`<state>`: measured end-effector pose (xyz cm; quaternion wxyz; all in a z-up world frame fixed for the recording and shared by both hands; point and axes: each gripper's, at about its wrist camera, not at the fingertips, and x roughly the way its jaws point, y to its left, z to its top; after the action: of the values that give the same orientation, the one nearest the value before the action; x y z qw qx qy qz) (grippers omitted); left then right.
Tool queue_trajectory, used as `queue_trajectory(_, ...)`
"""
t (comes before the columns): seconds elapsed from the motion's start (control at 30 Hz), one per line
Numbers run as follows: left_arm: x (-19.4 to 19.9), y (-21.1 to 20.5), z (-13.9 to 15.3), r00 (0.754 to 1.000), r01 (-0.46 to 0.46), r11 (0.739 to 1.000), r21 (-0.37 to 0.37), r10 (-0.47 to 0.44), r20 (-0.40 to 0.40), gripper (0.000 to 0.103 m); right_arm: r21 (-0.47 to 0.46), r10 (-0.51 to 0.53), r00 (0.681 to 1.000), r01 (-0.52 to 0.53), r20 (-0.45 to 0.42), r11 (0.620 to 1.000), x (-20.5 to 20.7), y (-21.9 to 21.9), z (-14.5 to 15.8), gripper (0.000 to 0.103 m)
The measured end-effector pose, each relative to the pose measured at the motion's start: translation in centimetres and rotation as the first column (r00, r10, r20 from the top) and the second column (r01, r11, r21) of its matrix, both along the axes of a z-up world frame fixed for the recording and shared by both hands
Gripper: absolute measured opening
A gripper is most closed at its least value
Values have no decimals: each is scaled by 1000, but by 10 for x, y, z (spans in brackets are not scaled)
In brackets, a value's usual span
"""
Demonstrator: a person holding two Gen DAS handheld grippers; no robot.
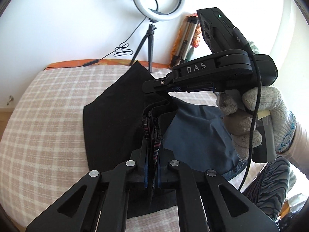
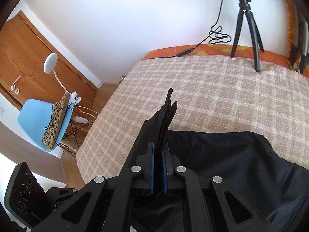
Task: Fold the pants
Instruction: 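Lift the cuff end with both grippers, fold it onto the waistband half, open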
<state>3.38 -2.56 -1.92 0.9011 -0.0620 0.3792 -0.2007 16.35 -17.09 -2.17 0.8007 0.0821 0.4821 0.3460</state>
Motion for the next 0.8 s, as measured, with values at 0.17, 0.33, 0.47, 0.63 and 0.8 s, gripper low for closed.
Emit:
queue_trajectory(0.17, -6, -54, -6, 996, 88, 996, 7, -88, 3, 5, -3, -60, 998, 60, 1, 998, -8, -59, -4, 4)
queue_trajectory(0.33, -8, -109, -17, 985, 170, 985, 15, -170, -27, 4, -4, -132, 991, 132, -10, 991, -17, -116, -16, 4)
queue_trajectory(0.47, -11, -151, -21, 972, 234, 972, 18, -234, -26, 4, -20, -175, 985, 174, -3, 984, -25, -161, -25, 4)
queue_trajectory(0.63, -7, -191, -29, 961, 275, 961, -15, -275, -36, 4, -13, -220, 975, 220, -5, 975, -31, -209, -30, 4)
queue_trajectory(0.8, -7, -226, -33, 953, 303, 953, -7, -303, -23, 4, 6, -252, 968, 252, -3, 968, -30, -246, -37, 4)
